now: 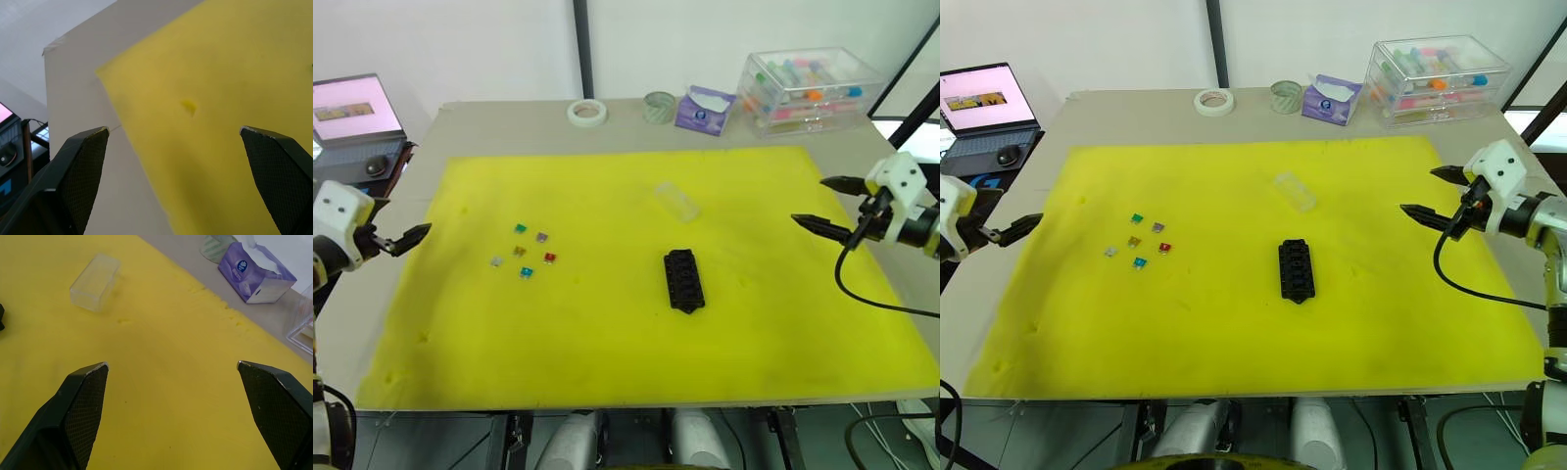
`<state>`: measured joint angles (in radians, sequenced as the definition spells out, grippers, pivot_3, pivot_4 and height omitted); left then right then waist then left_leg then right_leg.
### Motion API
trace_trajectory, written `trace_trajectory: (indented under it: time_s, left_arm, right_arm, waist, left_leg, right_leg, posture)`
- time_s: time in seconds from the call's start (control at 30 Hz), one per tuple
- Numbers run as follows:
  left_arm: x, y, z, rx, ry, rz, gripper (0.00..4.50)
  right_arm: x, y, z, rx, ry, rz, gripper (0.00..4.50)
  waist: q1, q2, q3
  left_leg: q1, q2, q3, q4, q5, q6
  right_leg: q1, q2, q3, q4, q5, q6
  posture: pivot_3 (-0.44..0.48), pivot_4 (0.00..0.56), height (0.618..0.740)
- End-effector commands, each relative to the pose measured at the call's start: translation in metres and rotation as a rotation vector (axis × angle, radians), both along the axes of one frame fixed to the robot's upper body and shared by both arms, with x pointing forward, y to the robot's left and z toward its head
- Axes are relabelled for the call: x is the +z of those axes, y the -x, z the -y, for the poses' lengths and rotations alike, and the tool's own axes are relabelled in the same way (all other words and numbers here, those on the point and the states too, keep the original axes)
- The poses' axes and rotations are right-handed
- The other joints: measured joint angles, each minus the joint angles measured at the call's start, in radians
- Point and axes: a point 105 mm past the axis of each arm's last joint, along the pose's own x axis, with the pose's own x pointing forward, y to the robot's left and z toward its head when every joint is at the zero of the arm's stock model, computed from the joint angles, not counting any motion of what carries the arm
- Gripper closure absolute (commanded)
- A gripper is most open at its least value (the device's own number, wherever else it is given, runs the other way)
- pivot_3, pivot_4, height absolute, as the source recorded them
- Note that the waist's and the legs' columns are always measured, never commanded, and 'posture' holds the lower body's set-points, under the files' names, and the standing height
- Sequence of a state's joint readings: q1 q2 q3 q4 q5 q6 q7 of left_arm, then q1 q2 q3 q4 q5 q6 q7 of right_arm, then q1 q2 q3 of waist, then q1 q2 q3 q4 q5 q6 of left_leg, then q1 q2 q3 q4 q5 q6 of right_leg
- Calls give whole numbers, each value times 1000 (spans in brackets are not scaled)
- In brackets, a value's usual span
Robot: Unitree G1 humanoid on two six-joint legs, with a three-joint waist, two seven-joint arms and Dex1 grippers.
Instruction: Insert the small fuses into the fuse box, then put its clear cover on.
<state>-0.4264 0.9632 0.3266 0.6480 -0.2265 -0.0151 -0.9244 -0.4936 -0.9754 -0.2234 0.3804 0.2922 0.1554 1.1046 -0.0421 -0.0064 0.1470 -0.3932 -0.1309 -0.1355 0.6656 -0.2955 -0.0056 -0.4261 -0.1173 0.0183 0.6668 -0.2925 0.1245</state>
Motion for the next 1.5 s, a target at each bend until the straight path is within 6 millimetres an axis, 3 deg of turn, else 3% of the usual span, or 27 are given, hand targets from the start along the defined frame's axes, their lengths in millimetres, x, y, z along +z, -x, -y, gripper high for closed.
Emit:
trace_trajectory:
  time_s: [0.03,1.0,1.5]
  left_arm:
    - [5,4,-4,-2,-21,-31,0]
    - [17,-3,-6,4,-35,21,0]
    - [21,6,-1,-51,11,20,0]
  right_arm:
    - [16,1,3,1,32,58,30]
    - [8,3,15,-15,42,56,30]
    - [16,-2,-5,34,16,79,30]
  waist:
    - [-1,0,0]
    - [0,0,0]
    - [-3,0,0]
  left_leg:
    - [0,0,0,0,0,0]
    - [0,0,0,0,0,0]
    - [0,0,0,0,0,0]
  right_leg:
    - [0,0,0,0,0,0]
    - [0,0,-1,0,0,0]
    - [0,0,-1,0,0,0]
  posture:
    - [0,150,740]
    - [0,150,740]
    - [0,150,740]
